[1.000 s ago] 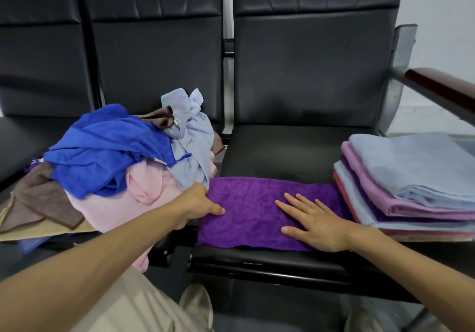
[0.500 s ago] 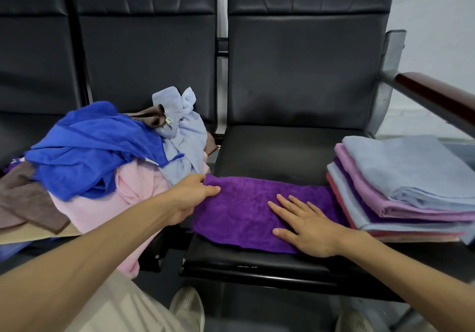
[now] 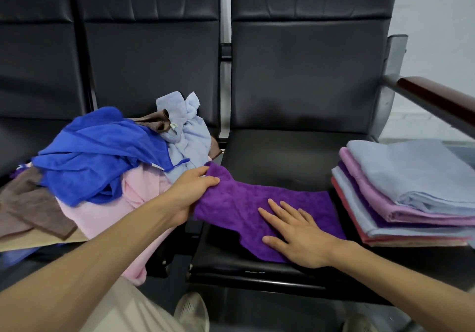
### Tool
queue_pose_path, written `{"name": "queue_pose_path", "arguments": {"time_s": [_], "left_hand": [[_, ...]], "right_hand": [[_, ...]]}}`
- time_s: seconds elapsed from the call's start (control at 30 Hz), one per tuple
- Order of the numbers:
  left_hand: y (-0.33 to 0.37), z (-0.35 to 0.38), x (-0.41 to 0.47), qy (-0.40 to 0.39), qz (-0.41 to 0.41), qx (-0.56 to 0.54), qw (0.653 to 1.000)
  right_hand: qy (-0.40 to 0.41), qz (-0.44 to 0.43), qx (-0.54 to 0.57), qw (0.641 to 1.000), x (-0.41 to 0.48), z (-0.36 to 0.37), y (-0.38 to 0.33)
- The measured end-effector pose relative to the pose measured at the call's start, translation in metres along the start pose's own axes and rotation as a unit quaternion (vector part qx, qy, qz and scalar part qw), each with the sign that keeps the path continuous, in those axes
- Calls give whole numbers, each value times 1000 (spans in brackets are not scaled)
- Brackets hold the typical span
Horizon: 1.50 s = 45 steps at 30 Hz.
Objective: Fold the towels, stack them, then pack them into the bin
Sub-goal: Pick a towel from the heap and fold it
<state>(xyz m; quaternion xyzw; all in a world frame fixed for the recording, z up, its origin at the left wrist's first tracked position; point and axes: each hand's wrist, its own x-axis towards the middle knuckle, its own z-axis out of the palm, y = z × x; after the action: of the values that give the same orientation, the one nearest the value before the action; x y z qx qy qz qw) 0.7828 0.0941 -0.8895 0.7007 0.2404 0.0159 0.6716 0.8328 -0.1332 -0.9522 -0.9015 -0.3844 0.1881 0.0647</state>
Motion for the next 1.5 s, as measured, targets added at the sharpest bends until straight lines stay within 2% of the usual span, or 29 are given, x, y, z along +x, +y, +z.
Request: {"name": "queue_pose_path", "arguments": {"time_s": [0.1, 0.17, 0.23, 0.3, 0.37, 0.43, 0.57, 0.63, 0.7, 0.73, 0.8, 0.83, 0.9, 1.0, 1.1, 1.17, 1.23, 1.33, 1.37, 1.5], "left_hand": [[13, 12, -6, -4, 25, -34, 999], [22, 23, -9, -12, 45, -34, 998], [28, 35, -13, -16, 73, 0, 997], [29, 50, -13, -24, 102, 50, 993], [26, 70, -11, -56, 104, 77, 990], [17, 89, -10, -120, 69, 92, 986], [2, 104, -14, -262, -45, 113, 957], [2, 99, -10, -255, -34, 131, 957], [1, 89, 0, -196, 30, 222, 955], [0, 81, 6, -153, 79, 308, 936], [-1, 63, 16, -74, 150, 483, 859], [-2, 55, 18, -54, 148, 537, 829], [-2, 46, 16, -76, 83, 584, 804], [-4, 46, 9, -164, -27, 573, 803], [-10, 47, 4, -170, -17, 580, 797], [-13, 48, 4, -151, -3, 558, 816], [-14, 49, 4, -134, 2, 487, 863], [-9, 49, 0, -104, 20, 334, 937], [-6, 49, -3, -95, 34, 287, 953], [10, 55, -8, -36, 116, 158, 980]], "right_hand": [[10, -47, 106, 993, 5, -4, -11], [79, -59, 240, 966, 10, -12, -11], [149, -14, 385, 911, 9, -27, -3], [165, 63, 545, 819, 2, -45, 10], [165, 122, 642, 738, -6, -56, 26], [146, 158, 677, 704, -14, -59, 36], [89, 191, 634, 744, -29, -52, 43], [81, 193, 605, 768, -35, -48, 47], [83, 199, 566, 796, -39, -44, 50], [86, 203, 529, 819, -40, -43, 50], [93, 212, 402, 886, -41, -41, 49], [87, 211, 317, 921, -41, -41, 49], [74, 211, 170, 960, -41, -40, 44], [64, 215, 92, 970, -35, -34, 35], [38, 219, 108, 969, -24, -29, 29], [42, 207, 144, 967, -20, -30, 28], [75, 182, 238, 951, -17, -30, 27], [145, 140, 418, 886, -10, -30, 26], [173, 130, 435, 874, -8, -32, 28], [301, 50, 354, 884, -16, -64, 30]]}}
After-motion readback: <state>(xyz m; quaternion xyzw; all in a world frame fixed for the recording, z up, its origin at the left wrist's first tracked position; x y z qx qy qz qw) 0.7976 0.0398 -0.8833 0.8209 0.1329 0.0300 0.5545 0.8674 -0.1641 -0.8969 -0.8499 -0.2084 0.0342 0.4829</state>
